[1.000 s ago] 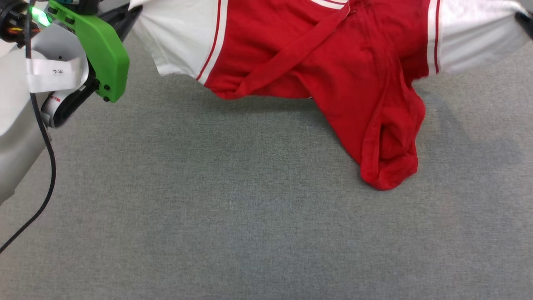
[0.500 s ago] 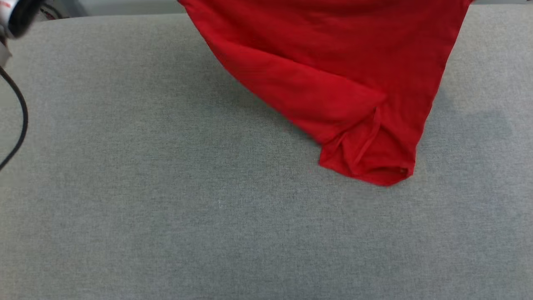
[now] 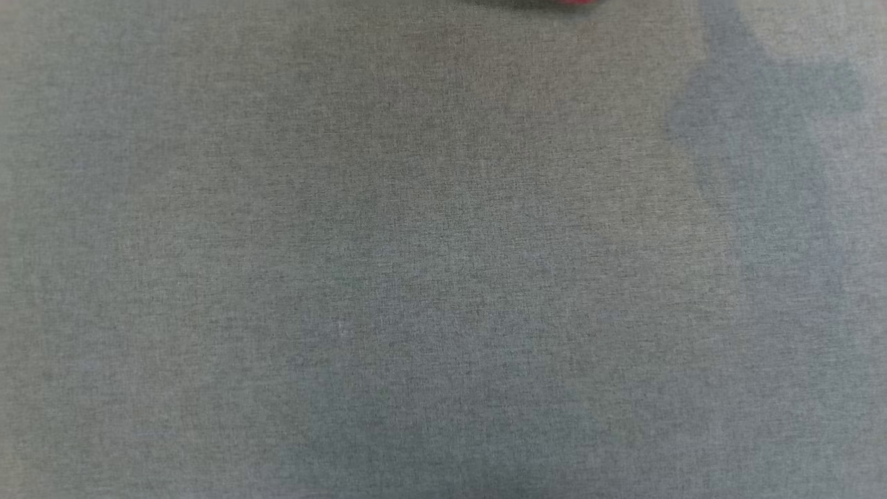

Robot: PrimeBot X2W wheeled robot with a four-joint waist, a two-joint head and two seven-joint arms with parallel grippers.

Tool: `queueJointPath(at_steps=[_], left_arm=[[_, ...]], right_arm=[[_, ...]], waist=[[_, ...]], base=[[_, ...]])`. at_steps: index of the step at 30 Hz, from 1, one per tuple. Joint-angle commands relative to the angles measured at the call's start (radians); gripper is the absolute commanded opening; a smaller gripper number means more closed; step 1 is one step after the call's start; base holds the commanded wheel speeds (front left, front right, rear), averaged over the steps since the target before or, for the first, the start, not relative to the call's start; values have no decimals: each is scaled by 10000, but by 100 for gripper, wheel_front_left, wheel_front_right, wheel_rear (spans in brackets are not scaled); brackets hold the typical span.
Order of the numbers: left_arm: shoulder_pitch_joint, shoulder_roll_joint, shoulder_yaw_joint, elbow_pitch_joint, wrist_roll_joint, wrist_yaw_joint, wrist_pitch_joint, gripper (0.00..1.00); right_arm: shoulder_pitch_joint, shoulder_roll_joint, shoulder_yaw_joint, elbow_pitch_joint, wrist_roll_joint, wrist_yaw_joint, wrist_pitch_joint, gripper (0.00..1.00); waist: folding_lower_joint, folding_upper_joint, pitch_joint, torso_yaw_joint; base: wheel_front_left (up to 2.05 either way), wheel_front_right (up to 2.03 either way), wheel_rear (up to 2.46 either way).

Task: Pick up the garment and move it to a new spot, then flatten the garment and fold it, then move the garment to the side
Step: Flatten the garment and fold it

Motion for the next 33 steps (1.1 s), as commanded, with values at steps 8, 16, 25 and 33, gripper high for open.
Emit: queueJointPath(at_steps=[8, 16, 25, 33], left_arm=[[-392, 231, 374, -594, -122, 555, 34, 0], [364, 640, 412, -426, -474, 364, -182, 0], [2102, 463, 366, 173, -1159, 14, -950, 0], [3912, 59, 61, 391, -1398, 70, -1751, 0]], right_arm=[[-1328, 833, 96, 1420, -621, -9, -1037, 0], [-1163, 1391, 600, 2294, -347, -9, -1406, 0], [620, 1815, 1661, 2426, 404, -9, -2087, 0], [2425, 1634, 2713, 1652, 1485, -9, -2615, 0]], waist=[[-1, -1, 493, -146], [-1, -1, 869, -81], [-1, -1, 519, 101], [-1, -1, -114, 227]], base=[[0, 0, 0], [0, 0, 0], [0, 0, 0], [0, 0, 0]])
